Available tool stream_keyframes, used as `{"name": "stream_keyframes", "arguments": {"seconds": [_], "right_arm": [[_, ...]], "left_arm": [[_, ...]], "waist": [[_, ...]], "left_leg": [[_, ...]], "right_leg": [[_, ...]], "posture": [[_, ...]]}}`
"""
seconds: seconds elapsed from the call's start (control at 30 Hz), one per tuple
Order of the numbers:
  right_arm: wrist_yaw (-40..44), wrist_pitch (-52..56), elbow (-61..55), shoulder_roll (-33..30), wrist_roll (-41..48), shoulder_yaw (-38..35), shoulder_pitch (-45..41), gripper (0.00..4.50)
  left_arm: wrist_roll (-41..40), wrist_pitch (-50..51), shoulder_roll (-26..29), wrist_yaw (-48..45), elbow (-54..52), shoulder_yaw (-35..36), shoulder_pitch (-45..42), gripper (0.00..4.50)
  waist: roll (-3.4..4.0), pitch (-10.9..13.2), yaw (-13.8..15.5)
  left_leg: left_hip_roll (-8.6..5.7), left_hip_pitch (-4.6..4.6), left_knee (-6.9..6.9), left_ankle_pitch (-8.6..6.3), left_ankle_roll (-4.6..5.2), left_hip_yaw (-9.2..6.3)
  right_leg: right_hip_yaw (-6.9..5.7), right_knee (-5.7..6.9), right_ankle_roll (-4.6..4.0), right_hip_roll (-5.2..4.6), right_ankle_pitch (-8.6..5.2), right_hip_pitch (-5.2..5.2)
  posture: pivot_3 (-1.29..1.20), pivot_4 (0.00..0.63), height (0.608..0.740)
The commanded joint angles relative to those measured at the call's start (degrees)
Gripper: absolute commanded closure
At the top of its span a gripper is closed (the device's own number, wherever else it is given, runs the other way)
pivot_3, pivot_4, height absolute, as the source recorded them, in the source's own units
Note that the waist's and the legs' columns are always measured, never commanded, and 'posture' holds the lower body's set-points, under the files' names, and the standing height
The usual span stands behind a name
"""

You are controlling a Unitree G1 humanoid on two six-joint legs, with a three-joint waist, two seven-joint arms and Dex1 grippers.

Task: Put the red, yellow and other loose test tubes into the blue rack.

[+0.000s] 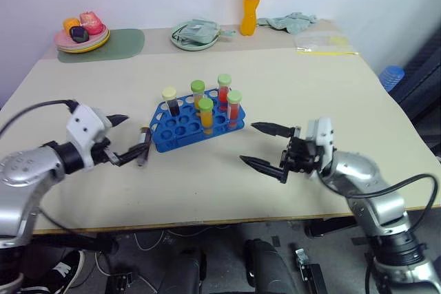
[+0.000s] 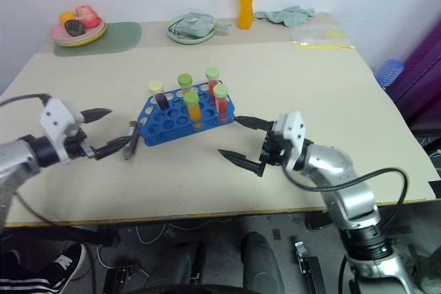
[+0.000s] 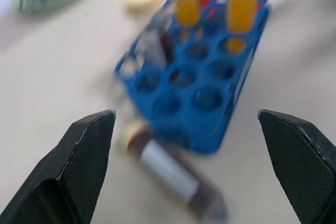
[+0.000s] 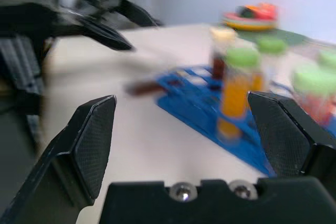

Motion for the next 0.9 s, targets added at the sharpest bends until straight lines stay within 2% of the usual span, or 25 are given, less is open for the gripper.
{"name": "stream_keyframes", "arguments": {"seconds": [0.03,0.13,0.2,0.3,0.5,0.63,0.77,0.9], "right_arm": [[3.8,-0.1,-0.8,-0.1,1.1,0.9,-2.2,0.12],[4.8,-1.0,0.7,1.4,0.2,1.7,-4.3,0.12],[5.0,-1.0,1.4,2.1,-0.3,2.2,-4.9,0.12],[4.8,-2.7,1.8,3.5,-2.0,3.1,-5.0,0.12],[4.2,-3.3,1.3,5.5,-3.3,4.5,-4.1,0.12],[3.8,-3.2,1.2,6.0,-3.8,4.6,-3.7,0.12],[4.5,-3.5,1.0,5.5,-4.0,4.3,-3.0,0.12],[4.6,-4.1,0.6,5.3,-4.7,4.7,-2.4,0.12]], "left_arm": [[-3.5,11.5,2.8,2.3,-0.3,1.6,-2.9,0.00],[-9.1,30.1,3.3,6.1,6.3,1.2,-11.8,0.00],[-8.3,34.6,5.9,5.8,7.9,-2.9,-14.7,0.00],[-8.1,38.7,6.5,4.6,13.1,-8.1,-21.3,0.00],[-4.6,40.6,8.7,-2.4,24.5,-22.2,-33.3,0.00],[1.7,41.0,3.3,-3.9,40.3,-32.3,-47.1,0.00],[6.9,37.4,-1.0,-9.6,52.2,-40.1,-54.9,0.00],[11.2,34.0,-5.6,-14.1,60.8,-44.4,-58.9,0.00]], "waist": [[-0.01,0.0,0.2],[-0.04,0.0,0.5],[-0.05,0.0,0.5],[-0.05,0.0,0.6],[-0.05,0.0,1.2],[-0.08,0.0,1.7],[-0.11,0.0,1.2],[-0.12,0.0,1.1]], "left_leg": [[0.02,0.01,-0.01,0.00,0.01,-0.01],[0.01,0.03,0.03,-0.01,0.02,-0.02],[0.03,0.03,0.08,-0.01,0.01,-0.04],[0.02,0.04,0.04,-0.02,0.01,-0.02],[0.01,0.00,0.05,0.04,-0.10,0.00],[-0.01,-0.03,0.07,0.04,-0.10,-0.01],[-0.06,-0.06,0.11,0.05,-0.12,0.02],[-0.07,-0.14,0.10,0.14,-0.27,0.05]], "right_leg": [[-0.01,-0.02,0.00,0.01,0.00,0.03],[-0.04,-0.01,0.00,0.02,0.00,0.06],[-0.05,0.00,0.01,0.07,0.01,0.07],[-0.02,0.00,0.01,0.05,0.01,0.06],[0.02,0.01,0.00,0.05,0.01,-0.01],[-0.01,0.04,0.00,0.06,0.01,-0.02],[-0.01,0.02,0.01,0.06,0.01,0.00],[0.01,0.03,0.01,0.08,0.01,-0.11]], "posture": [[0.00,0.150,0.740],[0.00,0.150,0.740],[0.00,0.150,0.740],[0.00,0.150,0.740],[0.00,0.150,0.740],[0.00,0.150,0.740],[0.00,0.150,0.740],[0.00,0.150,0.740]]}}
